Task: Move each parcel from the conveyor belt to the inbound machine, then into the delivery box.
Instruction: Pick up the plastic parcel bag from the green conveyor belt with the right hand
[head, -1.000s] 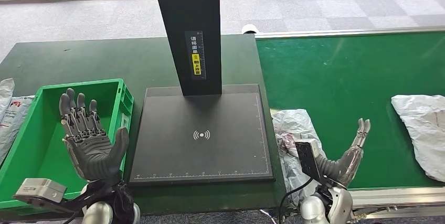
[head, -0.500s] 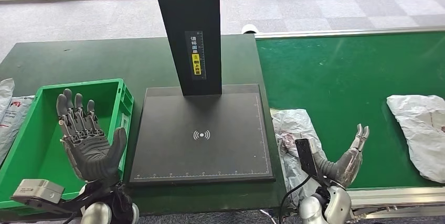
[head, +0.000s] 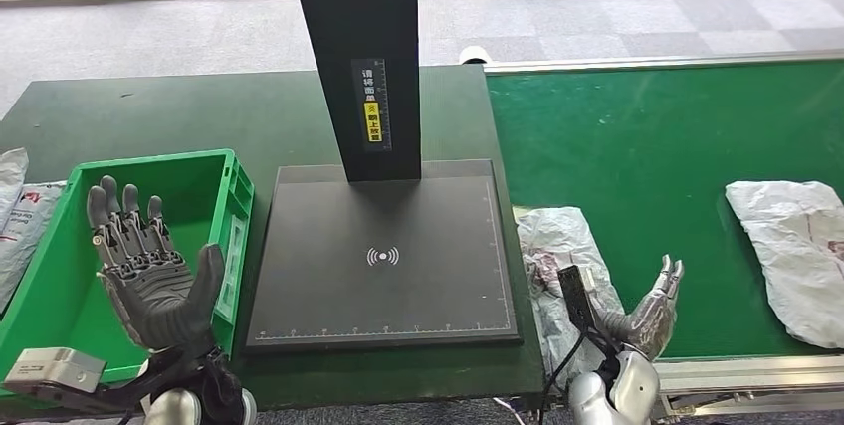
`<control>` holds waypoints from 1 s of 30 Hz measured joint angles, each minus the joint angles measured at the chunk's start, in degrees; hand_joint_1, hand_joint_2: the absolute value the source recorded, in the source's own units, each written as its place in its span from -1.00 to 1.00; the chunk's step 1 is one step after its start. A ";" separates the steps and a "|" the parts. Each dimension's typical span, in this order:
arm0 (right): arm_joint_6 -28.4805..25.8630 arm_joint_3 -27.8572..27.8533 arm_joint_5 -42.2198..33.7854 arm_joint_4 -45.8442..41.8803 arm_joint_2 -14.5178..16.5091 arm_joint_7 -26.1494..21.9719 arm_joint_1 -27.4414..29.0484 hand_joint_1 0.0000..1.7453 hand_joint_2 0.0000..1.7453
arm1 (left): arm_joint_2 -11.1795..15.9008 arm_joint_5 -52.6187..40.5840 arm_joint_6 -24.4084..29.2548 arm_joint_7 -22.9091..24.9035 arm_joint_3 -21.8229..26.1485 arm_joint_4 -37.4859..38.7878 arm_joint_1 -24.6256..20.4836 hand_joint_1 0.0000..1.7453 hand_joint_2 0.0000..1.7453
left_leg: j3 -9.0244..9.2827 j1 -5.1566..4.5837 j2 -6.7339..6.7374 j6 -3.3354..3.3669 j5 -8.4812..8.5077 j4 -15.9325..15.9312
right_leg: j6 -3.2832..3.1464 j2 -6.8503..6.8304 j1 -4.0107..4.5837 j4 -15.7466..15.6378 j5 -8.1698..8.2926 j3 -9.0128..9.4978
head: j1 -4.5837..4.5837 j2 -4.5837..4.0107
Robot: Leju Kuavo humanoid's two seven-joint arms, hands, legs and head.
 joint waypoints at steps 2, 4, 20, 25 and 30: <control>1.00 0.12 2.31 3.33 -0.53 1.96 -0.70 -1.00 1.00 | -0.02 -0.02 -0.05 0.01 0.03 -0.06 0.19 -1.00 1.00 | 0.00 0.00 -0.01 0.00 0.00 0.00 | 0.00 -0.02 0.00 0.00 0.00 0.00 | 0.00 0.00; 1.57 0.38 3.87 6.07 -1.02 3.75 -1.09 -1.00 1.00 | -0.03 -0.02 -0.07 0.01 0.04 -0.07 0.29 -1.00 1.00 | 0.00 0.00 -0.02 0.00 0.00 0.00 | 0.01 -0.02 0.00 0.00 0.00 0.01 | 0.00 0.00; 4.65 1.64 5.66 13.41 -2.50 5.79 -2.06 1.00 1.00 | -0.05 0.22 -0.47 0.01 0.04 -0.07 0.31 -1.00 1.00 | 0.02 0.00 -0.01 0.01 -0.01 0.00 | 0.02 -0.01 0.00 0.00 -0.02 0.02 | 0.00 0.00; 4.65 2.00 5.54 13.65 -2.67 5.78 -2.09 1.00 1.00 | -0.05 0.24 -0.49 0.01 0.04 -0.07 0.31 -1.00 1.00 | 0.03 0.00 0.00 0.01 -0.01 0.01 | 0.02 0.00 0.00 0.00 -0.02 0.03 | 0.00 0.00; 4.50 2.06 5.12 13.66 -2.81 5.23 -2.10 1.00 1.00 | -0.05 0.25 -0.57 0.01 0.04 -0.07 0.31 -1.00 1.00 | 0.04 -0.01 0.00 0.01 -0.01 0.01 | 0.02 0.00 0.00 0.00 -0.02 0.03 | 0.00 0.00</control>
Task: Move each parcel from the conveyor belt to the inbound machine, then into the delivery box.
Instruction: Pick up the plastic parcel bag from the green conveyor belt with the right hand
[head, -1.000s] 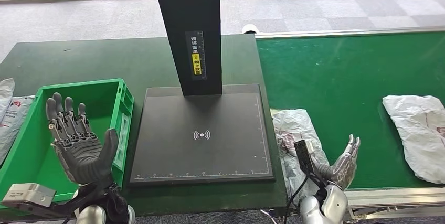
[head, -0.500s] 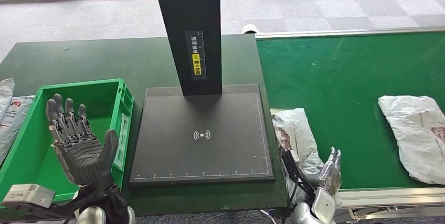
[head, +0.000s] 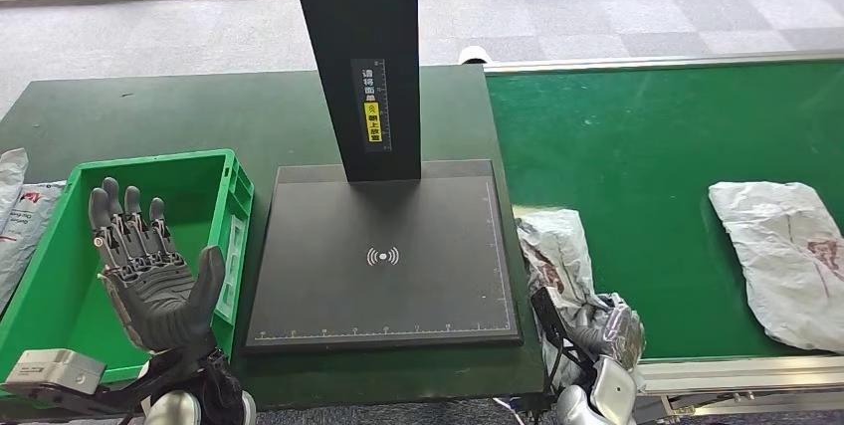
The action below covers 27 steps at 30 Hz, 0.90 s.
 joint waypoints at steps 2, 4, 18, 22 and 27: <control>-0.12 0.01 -0.36 0.00 -0.03 -0.40 0.01 1.00 1.00 | -0.01 0.00 -0.05 0.00 0.00 0.01 0.00 -1.00 1.00 | 0.00 0.00 0.00 0.00 0.00 0.00 | 0.00 0.00 0.01 0.00 0.00 0.00 | 0.00 0.00; -0.21 0.01 -0.65 -0.01 -0.05 -0.57 0.02 1.00 1.00 | -0.02 0.00 -0.09 0.00 0.00 0.02 0.00 -1.00 1.00 | 0.01 0.00 0.00 0.00 0.00 0.00 | 0.00 0.00 0.02 0.00 0.00 0.00 | 0.00 0.00; -0.79 0.18 -2.60 -1.62 -0.01 -2.91 1.27 1.00 1.00 | -0.02 0.00 -0.20 0.00 0.00 0.02 -0.02 -1.00 1.00 | 0.00 0.00 -0.01 0.02 -0.02 0.00 | 0.00 -0.01 -0.03 0.00 0.00 0.00 | 0.00 0.00; -0.80 0.22 -2.74 -1.94 0.01 -3.01 1.40 1.00 1.00 | -0.02 0.00 -0.20 0.00 0.00 0.02 -0.02 -1.00 1.00 | 0.00 0.00 0.00 0.03 -0.02 0.00 | 0.00 -0.01 -0.04 0.00 0.00 0.00 | 0.00 0.00; -5.47 0.23 -11.38 -5.66 0.78 -12.23 2.84 1.00 1.00 | -0.04 0.00 -0.28 0.00 0.00 0.02 -0.03 -1.00 1.00 | -0.01 -0.01 -0.02 0.03 -0.02 0.00 | 0.00 -0.02 -0.06 0.00 0.00 -0.01 | 0.00 0.00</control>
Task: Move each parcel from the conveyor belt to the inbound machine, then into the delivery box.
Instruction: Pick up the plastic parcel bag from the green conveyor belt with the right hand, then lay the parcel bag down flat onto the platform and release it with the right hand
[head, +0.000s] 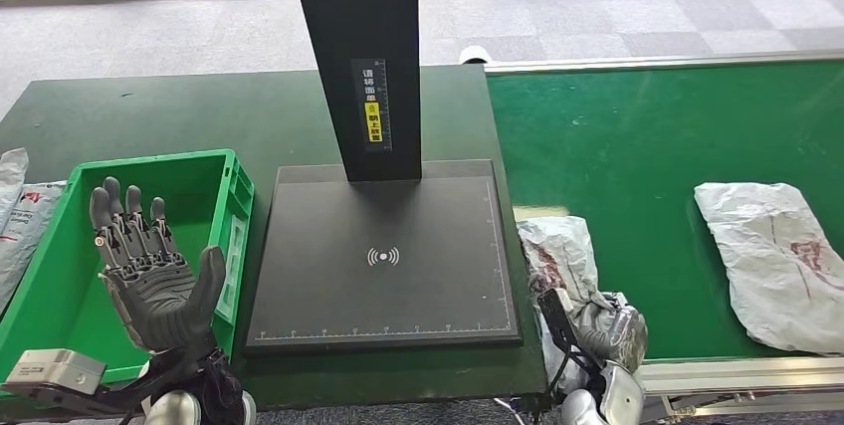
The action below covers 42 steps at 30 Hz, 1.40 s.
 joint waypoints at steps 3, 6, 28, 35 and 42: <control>-2.18 0.32 -8.84 -7.61 1.69 -8.91 2.04 1.00 1.00 | -0.01 -0.01 -0.01 0.00 0.00 0.00 0.00 -1.00 1.00 | 0.00 0.00 0.01 0.00 0.00 0.00 | 0.00 0.01 0.01 0.00 0.00 -0.01 | 0.00 0.00; -2.40 1.77 -16.05 -15.67 2.93 -13.76 4.12 1.00 1.00 | -0.01 -0.10 -0.01 0.00 0.00 0.00 0.00 -1.00 1.00 | -0.01 0.00 -0.01 0.00 -0.01 0.00 | 0.01 0.00 0.00 0.00 -0.01 -0.01 | 0.00 0.00; -2.39 9.53 -29.03 -41.23 4.04 -22.50 9.19 1.00 1.00 | -0.01 -0.57 0.09 -0.02 0.00 -0.02 0.01 -1.00 1.00 | 0.01 -0.02 0.01 0.01 -0.01 0.00 | 0.01 0.02 -0.02 0.00 -0.01 0.00 | 0.00 0.00; -2.38 12.92 -35.30 -43.00 4.08 -29.39 9.32 1.00 1.00 | -0.01 -0.83 -0.31 0.00 0.00 0.10 -0.02 -1.00 1.00 | -0.09 -0.01 0.04 0.01 -0.01 -0.01 | 0.01 0.04 -0.02 0.00 -0.01 0.02 | 0.00 0.00; -2.21 29.36 -30.57 -35.13 3.88 -25.79 6.09 1.00 1.00 | -0.07 -1.05 -0.82 0.00 0.00 0.97 -0.19 -1.00 1.00 | 0.11 0.00 0.19 -0.04 0.01 -0.03 | -0.05 0.11 0.09 0.01 -0.03 0.04 | -0.02 0.00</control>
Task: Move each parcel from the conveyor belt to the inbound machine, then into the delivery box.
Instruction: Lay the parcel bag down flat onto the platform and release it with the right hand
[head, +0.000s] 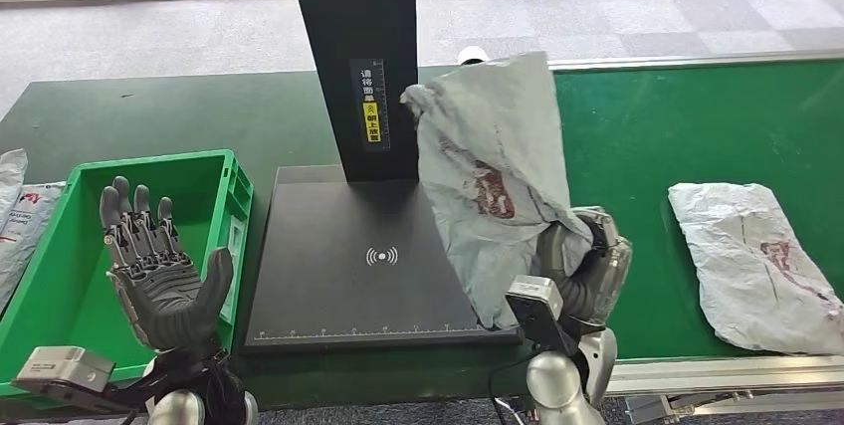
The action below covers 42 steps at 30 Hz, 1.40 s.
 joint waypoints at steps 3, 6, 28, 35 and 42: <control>-0.01 4.34 0.11 3.48 -0.15 0.66 -1.18 1.00 1.00 | -0.01 -0.03 -0.05 -0.01 0.00 0.41 -0.06 -1.00 1.00 | -0.01 0.01 -0.06 -0.01 0.02 0.00 | 0.00 -0.03 0.01 0.01 0.00 0.03 | 0.01 0.00; -0.04 7.94 -0.02 6.85 -0.18 1.23 -2.30 1.00 1.00 | -0.01 -0.07 -0.10 -0.01 0.00 0.77 -0.12 -1.00 1.00 | -0.02 0.07 -0.05 -0.01 0.01 0.00 | 0.00 -0.02 0.00 0.02 0.00 0.03 | 0.02 0.00; 0.93 22.19 2.95 25.39 -0.34 7.56 -10.05 1.00 1.00 | -0.01 -0.07 -0.87 -0.01 -0.02 2.09 -0.33 -1.00 1.00 | 0.00 0.06 -0.12 0.00 0.01 0.01 | 0.00 -0.04 -0.01 0.01 -0.01 0.03 | 0.01 0.00; 0.38 23.03 2.48 27.87 -0.09 8.94 -11.61 -0.50 1.00 | -0.01 -0.15 -0.69 -0.01 -0.02 2.11 -0.35 -1.00 1.00 | 0.01 0.06 -0.10 0.00 0.01 0.02 | 0.00 -0.03 -0.01 0.01 -0.01 0.02 | 0.00 0.00; 0.00 23.16 1.94 30.19 0.34 11.18 -13.27 -1.00 1.00 | -0.03 -0.39 -0.32 -0.02 -0.05 2.14 -0.37 -1.00 1.00 | 0.02 0.06 -0.07 0.00 0.01 0.02 | 0.00 -0.01 -0.01 0.01 -0.01 0.01 | 0.01 0.00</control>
